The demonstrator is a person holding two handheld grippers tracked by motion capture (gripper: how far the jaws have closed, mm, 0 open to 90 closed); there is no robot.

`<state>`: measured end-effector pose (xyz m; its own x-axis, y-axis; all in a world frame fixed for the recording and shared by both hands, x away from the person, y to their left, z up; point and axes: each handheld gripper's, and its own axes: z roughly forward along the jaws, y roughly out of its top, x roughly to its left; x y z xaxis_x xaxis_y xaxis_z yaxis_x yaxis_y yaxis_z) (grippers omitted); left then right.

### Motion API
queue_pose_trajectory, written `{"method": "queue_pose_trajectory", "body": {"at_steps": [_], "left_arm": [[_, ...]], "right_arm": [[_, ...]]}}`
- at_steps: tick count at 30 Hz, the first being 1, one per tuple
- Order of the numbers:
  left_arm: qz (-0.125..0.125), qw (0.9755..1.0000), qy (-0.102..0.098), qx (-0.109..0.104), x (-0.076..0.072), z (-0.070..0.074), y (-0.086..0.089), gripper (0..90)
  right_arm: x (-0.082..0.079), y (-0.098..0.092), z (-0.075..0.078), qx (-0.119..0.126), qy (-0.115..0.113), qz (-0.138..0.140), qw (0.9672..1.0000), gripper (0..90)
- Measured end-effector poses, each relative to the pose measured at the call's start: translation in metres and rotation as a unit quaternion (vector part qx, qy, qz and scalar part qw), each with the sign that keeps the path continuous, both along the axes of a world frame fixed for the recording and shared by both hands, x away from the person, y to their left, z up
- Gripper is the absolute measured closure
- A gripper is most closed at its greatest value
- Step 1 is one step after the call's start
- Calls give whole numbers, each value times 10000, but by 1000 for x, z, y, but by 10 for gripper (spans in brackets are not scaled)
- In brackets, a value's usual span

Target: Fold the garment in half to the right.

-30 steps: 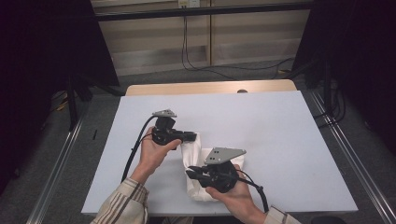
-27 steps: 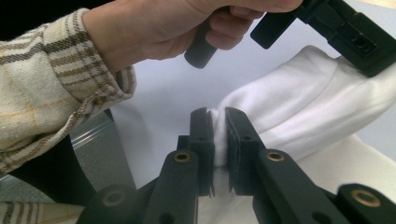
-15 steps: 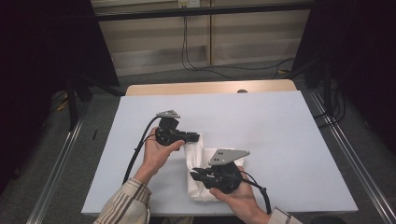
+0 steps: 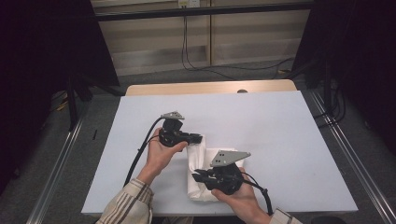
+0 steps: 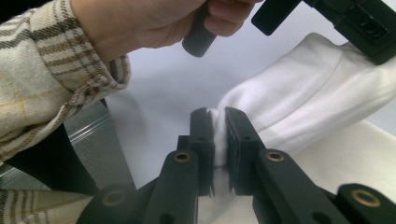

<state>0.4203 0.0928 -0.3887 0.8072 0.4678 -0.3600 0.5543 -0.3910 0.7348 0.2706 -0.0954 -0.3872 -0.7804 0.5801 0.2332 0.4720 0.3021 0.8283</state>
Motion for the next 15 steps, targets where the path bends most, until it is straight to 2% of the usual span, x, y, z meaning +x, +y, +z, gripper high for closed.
{"method": "queue_pose_trajectory", "body": {"at_steps": [15], "left_arm": [[-3, 10000, 53, 44, 1, -6, -12, 846]], "right_arm": [[-2, -12, -6, -38, 22, -133, 9999, 825]]}}
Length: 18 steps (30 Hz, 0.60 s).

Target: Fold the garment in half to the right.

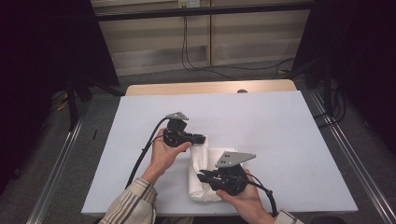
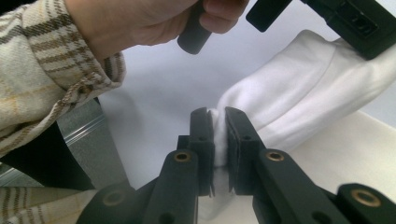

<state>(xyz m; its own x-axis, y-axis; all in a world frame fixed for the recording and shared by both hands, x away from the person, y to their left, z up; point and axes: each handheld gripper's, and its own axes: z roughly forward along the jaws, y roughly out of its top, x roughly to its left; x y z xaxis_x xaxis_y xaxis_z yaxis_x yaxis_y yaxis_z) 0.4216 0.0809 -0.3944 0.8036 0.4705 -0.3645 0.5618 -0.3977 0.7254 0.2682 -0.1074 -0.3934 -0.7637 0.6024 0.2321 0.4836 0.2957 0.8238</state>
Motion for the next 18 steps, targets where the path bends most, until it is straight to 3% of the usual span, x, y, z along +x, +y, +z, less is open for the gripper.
{"method": "queue_pose_trajectory", "body": {"at_steps": [14, 18], "left_arm": [[-13, 10000, 58, -1, 2, -5, -11, 846], [-37, 10000, -46, -38, 0, -5, -14, 846]], "right_arm": [[-2, -13, -3, -14, 17, -131, 9999, 825], [-3, -16, -5, -45, 20, -126, 9999, 825]]}}
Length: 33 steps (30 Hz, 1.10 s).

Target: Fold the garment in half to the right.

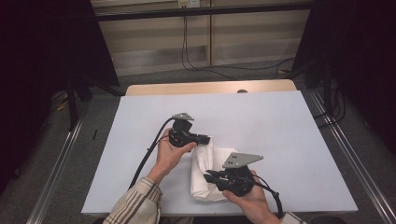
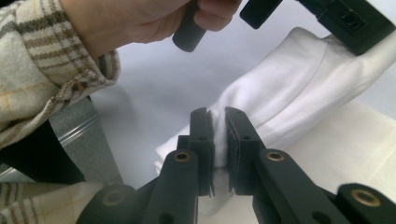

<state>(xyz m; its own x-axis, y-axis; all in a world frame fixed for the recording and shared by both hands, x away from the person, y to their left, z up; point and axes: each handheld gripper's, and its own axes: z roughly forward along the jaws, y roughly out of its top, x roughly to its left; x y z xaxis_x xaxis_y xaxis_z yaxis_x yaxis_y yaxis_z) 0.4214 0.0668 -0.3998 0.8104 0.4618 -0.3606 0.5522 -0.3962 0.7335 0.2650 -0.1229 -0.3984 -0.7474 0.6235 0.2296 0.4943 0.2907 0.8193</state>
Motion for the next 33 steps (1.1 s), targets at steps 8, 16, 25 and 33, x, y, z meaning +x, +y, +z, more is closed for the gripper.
{"method": "queue_pose_trajectory", "body": {"at_steps": [8, 16, 25, 33], "left_arm": [[-23, 10000, 72, 43, 1, -3, -7, 845], [-100, 9999, 103, 72, 0, -5, -13, 845], [-111, 9999, 119, 39, 1, -8, -17, 845], [-93, 9999, 132, 62, 0, -12, -23, 844]], "right_arm": [[-2, -9, -5, -23, 69, -76, 9999, 824], [-4, -12, -6, -52, 75, -67, 9999, 823], [-7, -18, -7, -63, 60, -131, 9999, 822], [-6, -26, -7, -59, 123, -133, 9998, 822]]}}
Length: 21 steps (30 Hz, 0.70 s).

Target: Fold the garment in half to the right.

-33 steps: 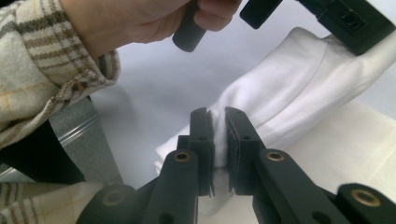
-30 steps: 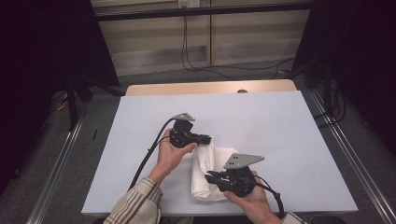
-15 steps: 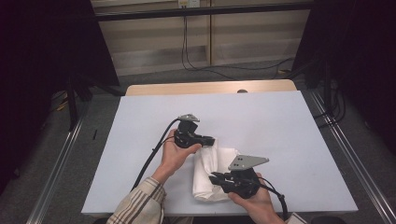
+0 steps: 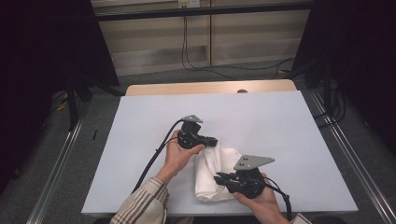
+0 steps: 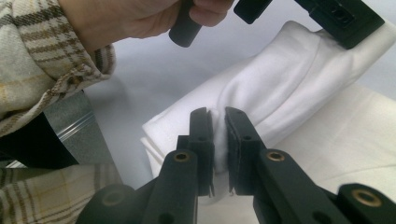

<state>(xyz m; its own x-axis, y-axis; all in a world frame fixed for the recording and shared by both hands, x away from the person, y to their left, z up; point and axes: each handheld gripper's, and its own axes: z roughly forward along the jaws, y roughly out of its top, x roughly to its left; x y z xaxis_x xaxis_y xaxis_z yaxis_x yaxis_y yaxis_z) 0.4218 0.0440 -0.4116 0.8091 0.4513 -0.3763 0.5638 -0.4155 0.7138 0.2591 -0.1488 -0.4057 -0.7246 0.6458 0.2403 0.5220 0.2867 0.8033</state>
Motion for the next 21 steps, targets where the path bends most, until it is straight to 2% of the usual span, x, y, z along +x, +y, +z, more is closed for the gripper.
{"method": "queue_pose_trajectory", "body": {"at_steps": [7, 15, 21], "left_arm": [[-20, 10000, 3, 65, 0, -3, -6, 844], [-14, 9998, 159, 122, 3, -9, -10, 841], [-52, 9995, 239, 190, 4, -13, -14, 835]], "right_arm": [[0, -4, -4, -88, 46, 3, 10000, 819], [1, -10, -9, -127, 167, -59, 9998, 814], [1, -12, -14, -272, 246, -17, 9993, 810]]}}
